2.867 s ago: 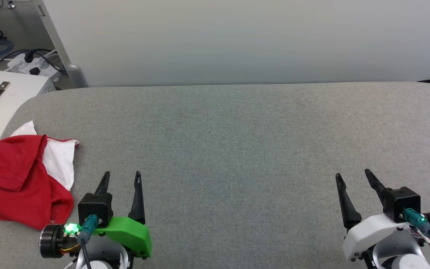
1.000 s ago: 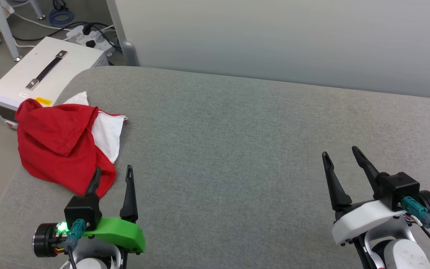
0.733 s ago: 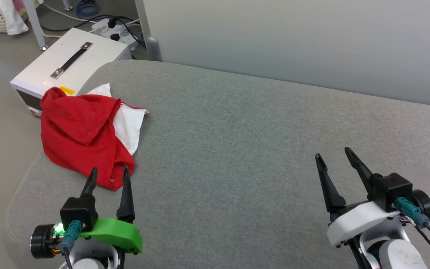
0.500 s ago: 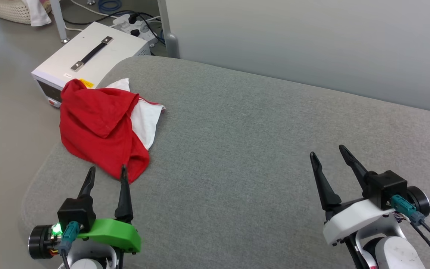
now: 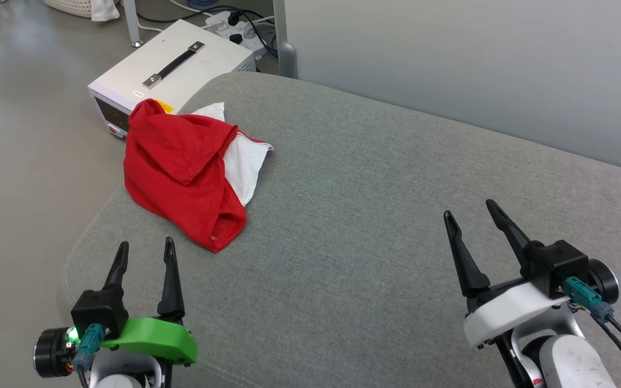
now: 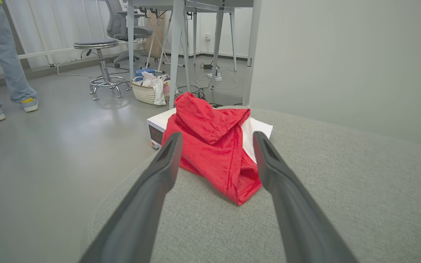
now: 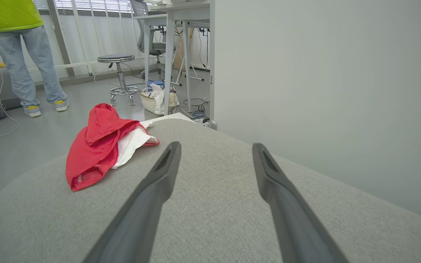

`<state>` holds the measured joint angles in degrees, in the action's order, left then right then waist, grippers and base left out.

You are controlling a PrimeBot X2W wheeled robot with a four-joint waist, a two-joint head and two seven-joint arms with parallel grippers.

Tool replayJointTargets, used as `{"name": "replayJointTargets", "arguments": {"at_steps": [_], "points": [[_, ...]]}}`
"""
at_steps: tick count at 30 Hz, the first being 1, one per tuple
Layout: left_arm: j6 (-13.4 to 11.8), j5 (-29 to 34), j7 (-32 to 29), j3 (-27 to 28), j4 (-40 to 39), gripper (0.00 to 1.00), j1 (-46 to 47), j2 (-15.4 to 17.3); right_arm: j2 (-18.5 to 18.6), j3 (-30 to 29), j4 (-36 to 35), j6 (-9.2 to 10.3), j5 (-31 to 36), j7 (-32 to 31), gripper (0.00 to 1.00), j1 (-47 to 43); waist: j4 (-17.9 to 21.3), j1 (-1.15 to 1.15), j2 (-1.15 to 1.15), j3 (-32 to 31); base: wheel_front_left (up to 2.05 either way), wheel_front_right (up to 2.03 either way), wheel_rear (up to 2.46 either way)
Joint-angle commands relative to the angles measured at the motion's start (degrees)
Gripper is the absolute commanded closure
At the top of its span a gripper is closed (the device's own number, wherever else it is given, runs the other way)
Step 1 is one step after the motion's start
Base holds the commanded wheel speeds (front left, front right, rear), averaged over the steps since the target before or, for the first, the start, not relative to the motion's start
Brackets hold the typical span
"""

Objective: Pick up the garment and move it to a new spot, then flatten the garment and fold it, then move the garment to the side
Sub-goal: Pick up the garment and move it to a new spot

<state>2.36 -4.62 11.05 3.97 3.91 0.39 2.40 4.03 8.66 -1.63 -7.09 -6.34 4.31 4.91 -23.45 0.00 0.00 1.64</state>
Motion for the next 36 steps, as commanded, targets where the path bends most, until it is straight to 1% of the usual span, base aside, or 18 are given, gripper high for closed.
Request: {"name": "replayJointTargets", "arguments": {"at_steps": [1, 7, 12, 16, 20, 25, 27, 29, 32, 36], "points": [[0.4, -0.3, 0.5, 0.2, 0.2, 0.00, 0.9, 0.4, 0.3, 0.3, -0.4, -0.29, -0.6, 0.5, 0.00, 1.2, -0.6, 0.00, 0.00, 0.2, 0.00, 0.00, 0.00], [0.9, -0.6, 1.5, 1.0, 1.3, 0.00, 3.3, 0.5, 0.9, 0.7, -1.4, -0.32, -0.7, 0.0, 0.00, 2.1, -1.7, 0.00, 0.00, 1.6, 0.00, 0.00, 0.00], [1.7, -1.6, 2.0, 2.1, 3.4, 0.00, 6.9, 1.3, 1.4, 0.8, -2.4, -0.34, -0.7, -0.7, 0.00, 3.4, -1.2, 0.00, 0.00, 3.6, 0.00, 0.00, 0.00], [2.6, -2.7, 2.5, 2.8, 6.9, 0.00, 11.9, 3.4, 2.4, 1.1, -3.8, -0.35, -0.8, -1.4, 0.00, 5.3, 0.2, 0.00, 0.00, 6.4, 0.00, 0.00, 0.00], [3.5, -4.7, 0.6, 3.0, 11.4, 0.00, 18.8, 6.1, 3.5, 1.0, -5.3, -0.37, -0.8, -2.4, 0.00, 7.1, 1.6, 0.00, 0.00, 9.8, 0.00, 0.00, 0.00], [4.4, -7.6, -4.9, 3.6, 18.8, 0.00, 29.5, 10.8, 4.8, 1.1, -7.4, -0.39, -1.1, -3.3, 0.00, 9.6, 3.6, 0.00, 0.00, 14.6, 0.00, 0.00, 0.00], [4.7, -9.3, -7.8, 3.6, 22.2, 0.00, 33.7, 12.7, 5.3, 1.2, -8.1, -0.39, -1.3, -3.6, 0.00, 10.6, 4.4, 0.00, 0.00, 16.7, 0.00, 0.00, 0.00], [4.9, -11.4, -12.5, 3.1, 25.8, 0.00, 37.4, 14.4, 5.6, 1.2, -8.7, -0.40, -1.5, -3.9, 0.00, 11.5, 5.2, 0.00, 0.00, 18.7, 0.00, 0.00, 0.00], [5.1, -15.2, -18.3, 1.6, 29.6, 0.00, 42.2, 16.9, 5.9, 1.2, -9.5, -0.40, -1.5, -4.2, 0.00, 12.5, 6.7, 0.00, 0.00, 21.5, 0.00, 0.00, 0.00], [5.1, -21.0, -25.0, -2.4, 33.2, 0.00, 46.0, 20.2, 6.4, 1.1, -10.2, -0.40, -1.6, -4.4, 0.00, 13.6, 8.2, 0.00, 0.00, 24.6, 0.00, 0.00, 0.00]]}}
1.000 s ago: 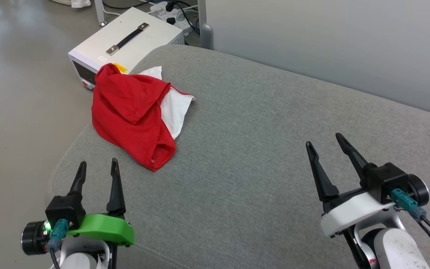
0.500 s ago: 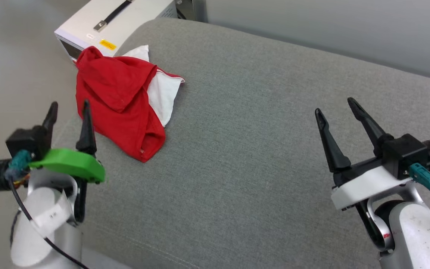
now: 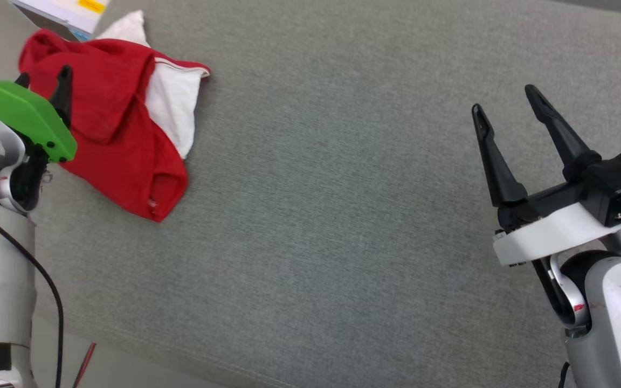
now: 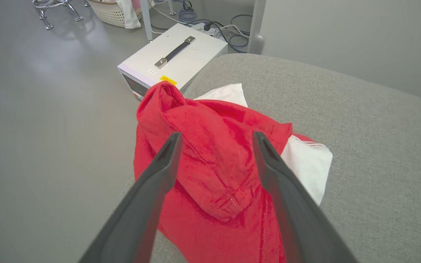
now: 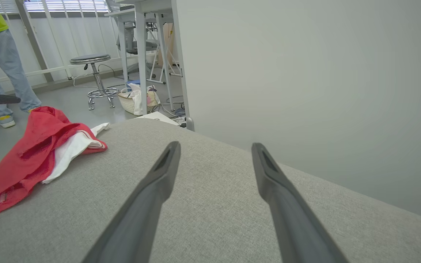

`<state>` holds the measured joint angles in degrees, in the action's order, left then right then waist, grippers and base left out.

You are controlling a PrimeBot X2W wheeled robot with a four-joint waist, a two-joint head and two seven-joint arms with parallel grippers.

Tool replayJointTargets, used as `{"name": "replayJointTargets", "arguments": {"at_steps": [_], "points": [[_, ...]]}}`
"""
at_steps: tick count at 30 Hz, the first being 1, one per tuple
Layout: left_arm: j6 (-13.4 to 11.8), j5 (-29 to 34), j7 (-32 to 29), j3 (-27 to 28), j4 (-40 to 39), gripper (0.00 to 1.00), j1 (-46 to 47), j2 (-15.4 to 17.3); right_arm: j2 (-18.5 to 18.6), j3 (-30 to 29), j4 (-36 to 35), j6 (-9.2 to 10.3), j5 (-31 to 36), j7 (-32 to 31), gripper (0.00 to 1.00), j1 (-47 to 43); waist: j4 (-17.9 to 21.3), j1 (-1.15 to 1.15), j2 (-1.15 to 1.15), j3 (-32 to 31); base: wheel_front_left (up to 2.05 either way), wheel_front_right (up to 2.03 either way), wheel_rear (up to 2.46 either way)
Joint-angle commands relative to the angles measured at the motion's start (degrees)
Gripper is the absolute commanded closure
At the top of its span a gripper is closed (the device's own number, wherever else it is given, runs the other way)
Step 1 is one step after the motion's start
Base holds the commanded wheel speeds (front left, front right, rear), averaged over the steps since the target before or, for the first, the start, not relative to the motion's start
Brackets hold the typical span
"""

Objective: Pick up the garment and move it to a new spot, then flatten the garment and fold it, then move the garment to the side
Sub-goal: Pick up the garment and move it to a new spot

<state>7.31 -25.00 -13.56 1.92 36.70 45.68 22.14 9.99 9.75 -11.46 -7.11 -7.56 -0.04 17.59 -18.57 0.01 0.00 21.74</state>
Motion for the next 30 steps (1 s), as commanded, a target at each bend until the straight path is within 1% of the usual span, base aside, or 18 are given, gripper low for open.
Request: {"name": "replayJointTargets", "arguments": {"at_steps": [1, 4, 8, 15, 19, 20, 21, 22, 26, 30], "points": [[0.2, -2.0, -1.4, -1.2, 1.1, 0.00, 1.2, 1.1, 0.5, 0.0, -0.5, -0.37, -0.4, -0.1, 0.00, 1.2, 3.5, -0.01, 0.00, 5.2, 0.00, 0.00, 0.00], [0.2, -5.9, -4.5, -3.8, 3.6, 0.00, 2.4, 3.0, 0.6, -0.2, -1.0, -0.37, -0.5, -0.3, 0.00, 1.8, 4.3, -0.01, 0.00, 7.4, 0.00, 0.00, 0.00], [0.2, -9.8, -7.5, -6.6, 6.8, 0.00, 3.2, 4.6, 0.8, -0.8, -1.9, -0.37, -0.4, -0.6, 0.00, 2.3, 5.0, -0.01, 0.00, 9.9, 0.00, 0.00, 0.00], [0.2, -14.5, -12.6, -11.0, 12.0, 0.00, 3.4, 5.5, 1.4, -1.4, -3.3, -0.37, -0.3, -0.9, 0.00, 2.7, 5.6, -0.01, 0.00, 12.5, 0.00, 0.00, 0.00], [0.2, -17.2, -18.0, -14.0, 13.9, 0.00, 3.1, 5.8, 1.5, -1.3, -3.9, -0.37, -0.5, -1.0, 0.00, 2.8, 5.7, -0.01, 0.00, 13.0, 0.00, 0.00, 0.00], [0.2, -17.7, -18.8, -14.3, 14.2, 0.04, 3.2, 5.9, 1.6, -1.4, -4.0, -0.37, -0.6, -1.0, 0.00, 2.9, 5.7, -0.01, 0.00, 13.1, 0.00, 0.00, 0.00], [0.2, -18.2, -19.2, -14.6, 14.5, 0.60, 3.3, 6.0, 1.6, -1.4, -4.2, -0.37, -0.6, -1.0, 0.00, 2.9, 5.7, -0.01, 0.00, 13.1, 0.00, 0.00, 0.00], [0.2, -18.4, -19.2, -14.7, 14.6, 1.00, 3.4, 6.1, 1.6, -1.5, -4.2, -0.37, -0.6, -1.0, 0.00, 2.9, 5.8, -0.01, 0.00, 13.1, 0.00, 0.00, 0.00], [0.2, -18.6, -17.2, -15.1, 15.2, 1.00, 4.3, 6.4, 1.6, -1.7, -4.2, -0.37, -0.8, -1.0, 0.00, 2.8, 5.9, -0.01, 0.00, 12.6, 0.00, 0.00, 0.00], [0.1, -17.7, -11.9, -14.7, 15.8, 1.00, 5.1, 7.2, 1.2, -1.6, -3.4, -0.37, -0.9, -0.4, 0.00, 2.5, 6.1, -0.01, 0.00, 10.6, 0.00, 0.00, 0.00]]}}
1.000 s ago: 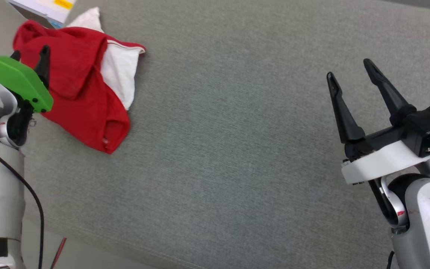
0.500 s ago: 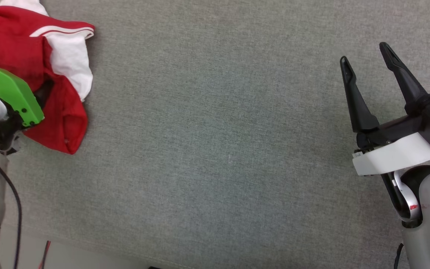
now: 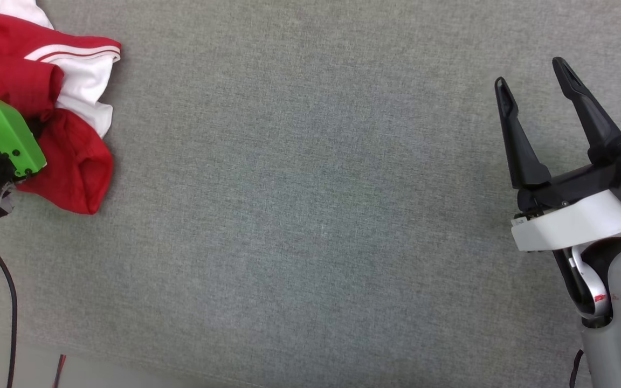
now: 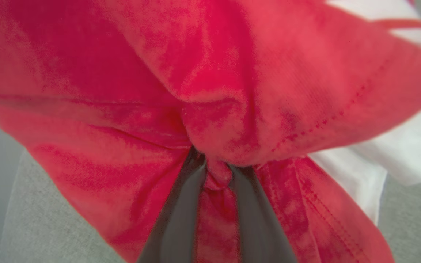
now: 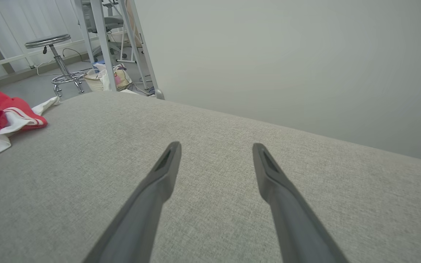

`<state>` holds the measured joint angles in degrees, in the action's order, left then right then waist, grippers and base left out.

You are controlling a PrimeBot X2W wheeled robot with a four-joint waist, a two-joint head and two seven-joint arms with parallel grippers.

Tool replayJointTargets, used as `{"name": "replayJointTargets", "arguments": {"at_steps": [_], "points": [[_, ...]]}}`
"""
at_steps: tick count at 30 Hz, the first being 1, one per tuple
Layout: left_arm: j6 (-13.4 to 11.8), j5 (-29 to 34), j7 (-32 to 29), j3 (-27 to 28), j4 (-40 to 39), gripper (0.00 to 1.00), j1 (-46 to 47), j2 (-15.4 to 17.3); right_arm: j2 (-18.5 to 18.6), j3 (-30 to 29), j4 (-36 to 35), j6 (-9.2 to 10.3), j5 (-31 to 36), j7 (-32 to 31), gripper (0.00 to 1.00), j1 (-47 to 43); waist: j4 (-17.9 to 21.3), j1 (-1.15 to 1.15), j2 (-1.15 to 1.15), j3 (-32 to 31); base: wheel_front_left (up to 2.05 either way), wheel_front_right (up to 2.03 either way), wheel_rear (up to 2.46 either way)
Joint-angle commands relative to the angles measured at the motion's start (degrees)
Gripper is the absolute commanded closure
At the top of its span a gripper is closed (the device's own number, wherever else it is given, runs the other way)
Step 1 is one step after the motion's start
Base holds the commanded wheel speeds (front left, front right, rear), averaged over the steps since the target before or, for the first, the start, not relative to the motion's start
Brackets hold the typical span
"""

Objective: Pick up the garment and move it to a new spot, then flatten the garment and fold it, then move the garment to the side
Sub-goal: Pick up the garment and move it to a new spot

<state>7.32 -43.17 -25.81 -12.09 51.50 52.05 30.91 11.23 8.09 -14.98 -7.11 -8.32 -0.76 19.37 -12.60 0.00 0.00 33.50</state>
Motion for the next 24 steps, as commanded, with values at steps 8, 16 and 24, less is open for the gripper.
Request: {"name": "replayJointTargets", "arguments": {"at_steps": [8, 16, 24], "points": [[-2.6, 3.9, 16.6, 0.2, 0.9, 1.00, -0.8, -0.6, -2.5, 0.0, 4.1, -0.37, -1.1, 2.8, 0.00, -1.1, 0.7, 0.00, 0.00, -8.9, 0.00, 0.00, 0.00], [-5.0, 8.2, 28.1, -1.9, -1.4, 1.00, -2.6, -1.5, -4.8, -1.0, 8.5, -0.37, -1.7, 5.1, 0.00, -4.5, 2.5, 0.00, 0.00, -17.5, 0.00, 0.00, 0.00], [-5.3, 10.7, 29.3, -6.0, -9.0, 1.00, -5.4, -4.6, -6.3, -2.7, 10.6, -0.37, -2.0, 5.8, 0.00, -7.8, 5.9, 0.00, 0.00, -22.5, 0.00, 0.00, 0.00]]}}
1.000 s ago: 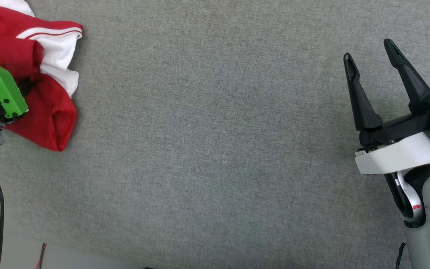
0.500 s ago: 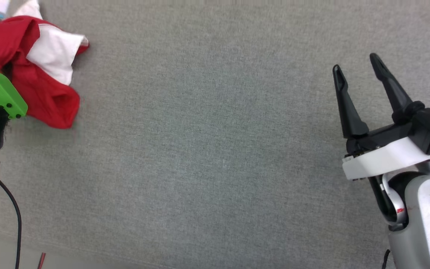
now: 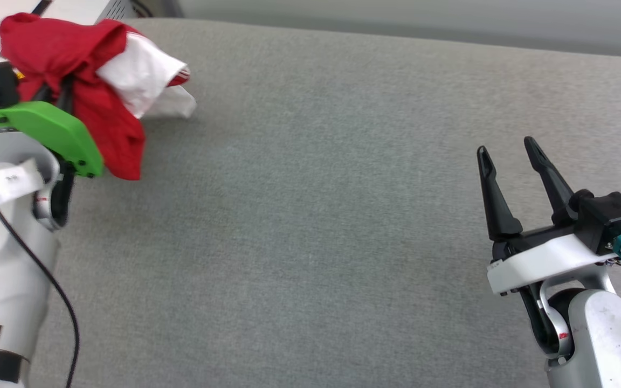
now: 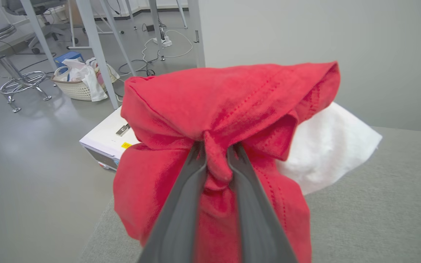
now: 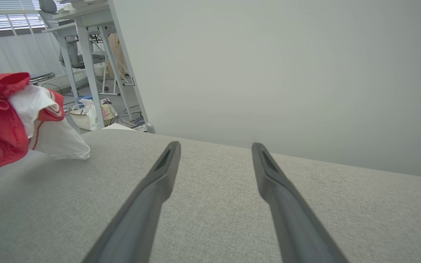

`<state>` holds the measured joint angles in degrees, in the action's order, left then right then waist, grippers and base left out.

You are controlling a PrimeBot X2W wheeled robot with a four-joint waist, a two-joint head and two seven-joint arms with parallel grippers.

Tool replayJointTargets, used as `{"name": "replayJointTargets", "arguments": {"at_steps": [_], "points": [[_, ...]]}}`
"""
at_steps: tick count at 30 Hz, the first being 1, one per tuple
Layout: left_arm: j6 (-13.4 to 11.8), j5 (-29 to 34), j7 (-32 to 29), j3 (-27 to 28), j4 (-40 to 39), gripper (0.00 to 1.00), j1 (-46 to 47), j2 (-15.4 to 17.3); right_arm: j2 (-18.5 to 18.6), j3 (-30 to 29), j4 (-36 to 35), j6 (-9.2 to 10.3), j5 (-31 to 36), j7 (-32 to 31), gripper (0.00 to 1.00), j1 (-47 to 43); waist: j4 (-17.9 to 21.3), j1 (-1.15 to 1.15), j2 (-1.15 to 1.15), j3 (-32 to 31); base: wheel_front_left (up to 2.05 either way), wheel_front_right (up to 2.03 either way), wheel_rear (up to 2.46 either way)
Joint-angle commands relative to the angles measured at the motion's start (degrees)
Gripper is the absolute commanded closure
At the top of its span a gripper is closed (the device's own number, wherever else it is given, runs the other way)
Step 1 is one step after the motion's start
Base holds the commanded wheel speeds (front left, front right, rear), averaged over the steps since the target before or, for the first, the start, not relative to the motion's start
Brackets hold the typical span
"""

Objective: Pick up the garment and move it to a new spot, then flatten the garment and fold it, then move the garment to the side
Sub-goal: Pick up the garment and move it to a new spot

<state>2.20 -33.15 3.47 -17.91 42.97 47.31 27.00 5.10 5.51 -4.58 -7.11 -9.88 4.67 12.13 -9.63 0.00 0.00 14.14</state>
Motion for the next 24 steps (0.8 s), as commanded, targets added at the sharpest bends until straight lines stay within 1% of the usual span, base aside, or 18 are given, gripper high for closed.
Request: {"name": "replayJointTargets", "arguments": {"at_steps": [1, 7, 14, 19, 24], "points": [[-0.3, 0.9, -0.3, -0.9, -2.0, 1.00, -1.4, -1.3, -0.3, -0.3, 0.5, -0.37, -0.4, 0.5, 0.00, -0.9, 3.7, 0.00, 0.00, -3.7, 0.00, 0.00, 0.00], [-0.7, 1.1, -3.6, -4.9, -12.1, 1.00, -6.4, -5.4, -1.1, -1.8, 1.2, -0.37, -0.6, 1.0, 0.00, -2.6, 7.7, 0.00, 0.00, -4.8, 0.00, 0.00, 0.00], [0.1, 0.6, -7.5, -11.0, -23.4, 1.00, -14.3, -9.7, -1.8, -3.5, 0.9, -0.37, -0.7, 1.5, 0.00, -3.8, 11.7, 0.00, 0.00, -3.9, 0.00, 0.00, 0.00], [0.5, 1.2, -9.6, -16.4, -27.9, 1.00, -19.4, -12.5, -2.0, -4.2, 0.4, -0.37, -0.7, 1.5, 0.00, -3.9, 12.9, 0.00, 0.00, -2.5, 0.00, 0.00, 0.00], [0.8, 0.8, -12.1, -20.8, -29.2, 1.00, -24.1, -14.7, -2.1, -4.2, 0.0, -0.37, -0.7, 1.4, 0.00, -3.6, 12.9, 0.00, 0.00, -0.8, 0.00, 0.00, 0.00]]}}
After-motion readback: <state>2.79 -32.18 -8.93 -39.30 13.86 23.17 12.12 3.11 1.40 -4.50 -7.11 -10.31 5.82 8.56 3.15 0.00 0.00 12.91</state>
